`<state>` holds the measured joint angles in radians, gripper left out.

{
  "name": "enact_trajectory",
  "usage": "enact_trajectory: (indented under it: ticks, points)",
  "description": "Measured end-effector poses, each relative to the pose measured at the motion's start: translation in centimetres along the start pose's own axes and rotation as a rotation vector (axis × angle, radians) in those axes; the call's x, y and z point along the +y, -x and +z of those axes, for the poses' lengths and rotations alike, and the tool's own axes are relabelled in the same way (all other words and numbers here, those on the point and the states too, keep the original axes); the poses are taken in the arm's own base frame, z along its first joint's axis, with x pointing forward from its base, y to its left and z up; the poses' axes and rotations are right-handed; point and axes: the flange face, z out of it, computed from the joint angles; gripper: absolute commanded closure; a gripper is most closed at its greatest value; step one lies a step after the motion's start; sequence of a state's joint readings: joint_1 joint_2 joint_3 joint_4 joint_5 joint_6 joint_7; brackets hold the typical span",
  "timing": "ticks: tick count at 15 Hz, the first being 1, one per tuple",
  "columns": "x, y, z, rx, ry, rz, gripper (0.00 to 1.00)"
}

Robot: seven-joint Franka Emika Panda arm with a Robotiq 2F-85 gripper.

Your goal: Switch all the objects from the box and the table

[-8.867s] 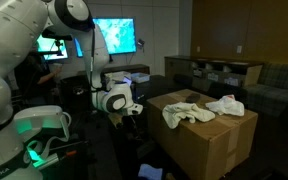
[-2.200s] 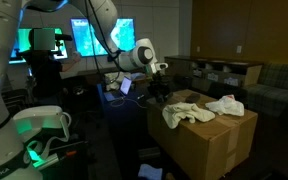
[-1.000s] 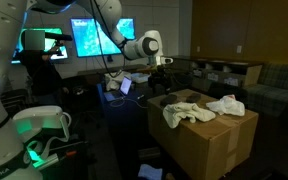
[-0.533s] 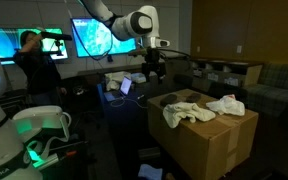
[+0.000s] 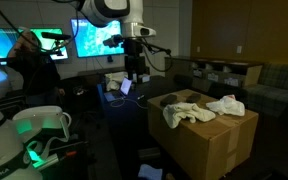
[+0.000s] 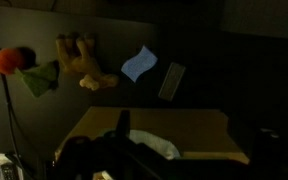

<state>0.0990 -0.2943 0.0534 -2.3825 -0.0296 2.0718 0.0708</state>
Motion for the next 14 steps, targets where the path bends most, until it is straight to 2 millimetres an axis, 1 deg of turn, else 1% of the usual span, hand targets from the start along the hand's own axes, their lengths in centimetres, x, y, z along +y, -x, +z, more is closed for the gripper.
enact_trajectory:
  ticks: [2,5,8,9,10,12,14]
  points:
    - [2.0,3.4,0.0,0.007,-0.017,0.024,0.0]
    - [5.2,8.2,0.4,0.028,-0.045,0.03,0.0]
    - [8.1,12.3,1.0,0.068,-0.07,-0.005,0.0]
    - [9.1,13.1,0.9,0.094,-0.067,-0.031,0.0]
    - [10.3,13.5,0.1,0.126,-0.059,-0.061,0.0]
    - [12.7,13.9,-1.2,0.204,-0.039,-0.116,0.0]
    - [14.8,14.0,-1.7,0.272,-0.02,-0.157,0.0]
